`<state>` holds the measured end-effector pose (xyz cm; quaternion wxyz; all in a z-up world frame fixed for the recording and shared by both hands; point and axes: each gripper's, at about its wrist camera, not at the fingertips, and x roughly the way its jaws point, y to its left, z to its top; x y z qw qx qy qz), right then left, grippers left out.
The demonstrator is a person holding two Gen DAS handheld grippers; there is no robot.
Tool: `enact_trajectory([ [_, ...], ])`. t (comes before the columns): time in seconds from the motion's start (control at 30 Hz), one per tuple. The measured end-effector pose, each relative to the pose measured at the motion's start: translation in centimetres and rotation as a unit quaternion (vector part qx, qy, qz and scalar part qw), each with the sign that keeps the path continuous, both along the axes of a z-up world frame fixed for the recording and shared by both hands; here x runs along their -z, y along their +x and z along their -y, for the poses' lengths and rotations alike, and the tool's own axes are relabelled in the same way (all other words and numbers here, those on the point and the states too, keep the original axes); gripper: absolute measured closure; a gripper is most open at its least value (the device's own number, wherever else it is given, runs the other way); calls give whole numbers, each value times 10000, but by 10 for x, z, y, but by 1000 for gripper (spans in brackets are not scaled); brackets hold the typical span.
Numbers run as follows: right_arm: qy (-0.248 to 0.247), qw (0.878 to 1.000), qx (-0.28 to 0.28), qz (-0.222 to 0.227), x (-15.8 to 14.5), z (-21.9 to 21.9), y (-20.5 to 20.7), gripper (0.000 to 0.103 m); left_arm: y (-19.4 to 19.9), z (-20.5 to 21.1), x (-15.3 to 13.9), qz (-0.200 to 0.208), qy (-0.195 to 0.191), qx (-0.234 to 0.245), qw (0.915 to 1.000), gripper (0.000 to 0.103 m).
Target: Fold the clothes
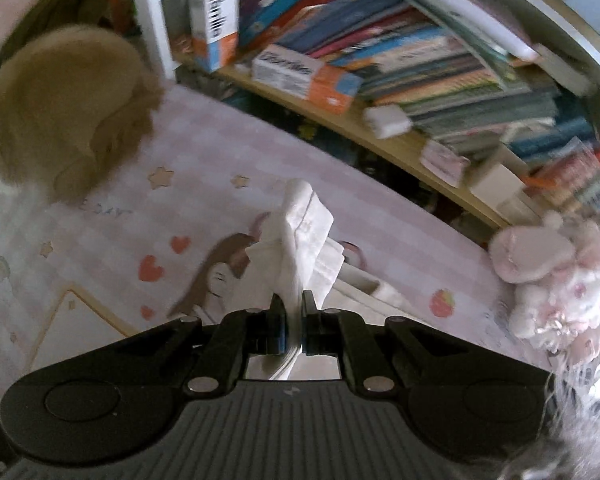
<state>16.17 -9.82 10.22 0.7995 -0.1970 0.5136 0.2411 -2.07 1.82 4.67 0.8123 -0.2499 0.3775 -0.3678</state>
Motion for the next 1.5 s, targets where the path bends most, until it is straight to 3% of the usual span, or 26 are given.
enact_trajectory([
  [0.4,1169,9927,-304,22,22,135,29,96,20,106,4,-306,634,-402,9967,92],
  [0.63,1521,9877,-314,-167,50,171,44,96,33,140,16,-540,956,-568,9923,92],
  [0.97,1761,9823,-19,-640,80,214,52,96,28,170,21,-651,1527,-382,9854,91],
  [1.03,1698,9824,104,-770,91,222,54,96,30,176,27,-786,1543,-325,9844,90],
  [1.13,1553,9832,324,-908,111,233,55,96,32,184,39,-1098,1427,-170,9835,70],
  [1.17,1478,9841,421,-894,119,238,56,92,32,185,42,-1219,1283,-78,9842,63],
  [1.2,1393,9852,559,-828,126,242,56,79,31,186,45,-1300,1120,-1,9852,61],
  [1.3,1299,9844,993,-652,142,261,54,65,24,177,42,-1333,622,89,9891,54],
  [1.4,1667,9745,1299,-759,139,285,37,63,17,147,39,-1283,441,-246,9904,52],
  [1.5,2062,9668,1270,-813,125,303,1,57,9,110,45,-1335,611,-791,9860,52],
])
